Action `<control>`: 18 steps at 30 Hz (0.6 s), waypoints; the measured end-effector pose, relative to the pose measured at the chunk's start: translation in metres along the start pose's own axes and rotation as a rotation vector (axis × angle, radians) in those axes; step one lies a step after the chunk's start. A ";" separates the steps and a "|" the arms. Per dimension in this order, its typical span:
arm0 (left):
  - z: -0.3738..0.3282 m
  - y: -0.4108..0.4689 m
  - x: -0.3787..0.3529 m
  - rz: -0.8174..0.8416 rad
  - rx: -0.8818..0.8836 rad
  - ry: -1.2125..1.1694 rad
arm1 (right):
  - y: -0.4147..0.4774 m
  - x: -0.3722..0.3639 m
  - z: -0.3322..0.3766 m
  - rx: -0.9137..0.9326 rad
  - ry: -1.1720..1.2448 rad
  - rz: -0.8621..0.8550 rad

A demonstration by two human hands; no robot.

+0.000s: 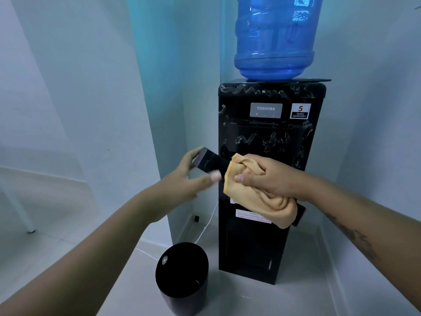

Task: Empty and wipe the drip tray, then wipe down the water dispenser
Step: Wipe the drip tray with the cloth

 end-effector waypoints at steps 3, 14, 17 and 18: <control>-0.017 0.002 0.006 -0.049 -0.189 0.273 | -0.006 -0.007 -0.007 -0.059 0.137 0.094; -0.006 0.015 0.024 -0.345 -0.153 0.496 | -0.013 0.013 0.012 -0.053 0.118 -0.303; 0.026 0.017 0.017 -0.272 0.075 0.081 | -0.027 0.026 0.037 0.152 -0.147 -0.621; 0.035 0.018 0.009 -0.225 0.144 -0.068 | -0.032 0.023 0.045 0.195 -0.248 -0.706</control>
Point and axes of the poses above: each hand's wrist, its own y-axis towards the middle knuckle, its own x-axis out of the back of the hand, z = x × y, the point moved 8 cm from there along y, towards the middle knuckle, and after that the axes turned 4 degrees about z, right-handed, at the moved point
